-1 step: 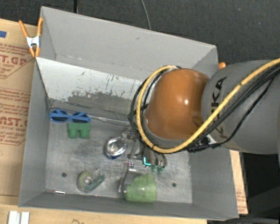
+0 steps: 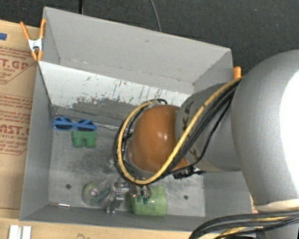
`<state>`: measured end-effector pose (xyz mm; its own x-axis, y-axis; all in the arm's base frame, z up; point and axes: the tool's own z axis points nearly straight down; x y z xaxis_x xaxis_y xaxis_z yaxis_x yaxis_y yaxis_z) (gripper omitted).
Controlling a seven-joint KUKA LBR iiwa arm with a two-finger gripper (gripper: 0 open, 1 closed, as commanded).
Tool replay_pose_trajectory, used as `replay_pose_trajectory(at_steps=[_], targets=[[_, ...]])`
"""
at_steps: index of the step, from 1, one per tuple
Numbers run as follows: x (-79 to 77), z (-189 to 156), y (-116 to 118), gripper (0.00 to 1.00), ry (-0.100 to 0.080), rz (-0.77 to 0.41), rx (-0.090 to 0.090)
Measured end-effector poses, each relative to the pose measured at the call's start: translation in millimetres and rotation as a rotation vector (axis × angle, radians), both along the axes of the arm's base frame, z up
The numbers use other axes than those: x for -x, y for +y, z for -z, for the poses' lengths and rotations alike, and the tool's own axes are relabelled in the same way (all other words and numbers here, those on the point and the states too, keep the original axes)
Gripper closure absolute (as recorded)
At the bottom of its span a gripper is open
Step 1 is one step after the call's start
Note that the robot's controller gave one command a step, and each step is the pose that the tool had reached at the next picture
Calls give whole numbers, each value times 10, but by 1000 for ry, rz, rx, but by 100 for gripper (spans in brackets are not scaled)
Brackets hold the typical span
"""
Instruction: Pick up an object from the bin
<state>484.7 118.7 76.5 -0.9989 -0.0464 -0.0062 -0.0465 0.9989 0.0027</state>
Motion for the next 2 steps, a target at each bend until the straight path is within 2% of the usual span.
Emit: replay_pose_trajectory(at_steps=[1, 2], targets=[[12, -21, -10, 100, 7, 1, 2], [-6, -29, -10, 0, 0, 2, 0]])
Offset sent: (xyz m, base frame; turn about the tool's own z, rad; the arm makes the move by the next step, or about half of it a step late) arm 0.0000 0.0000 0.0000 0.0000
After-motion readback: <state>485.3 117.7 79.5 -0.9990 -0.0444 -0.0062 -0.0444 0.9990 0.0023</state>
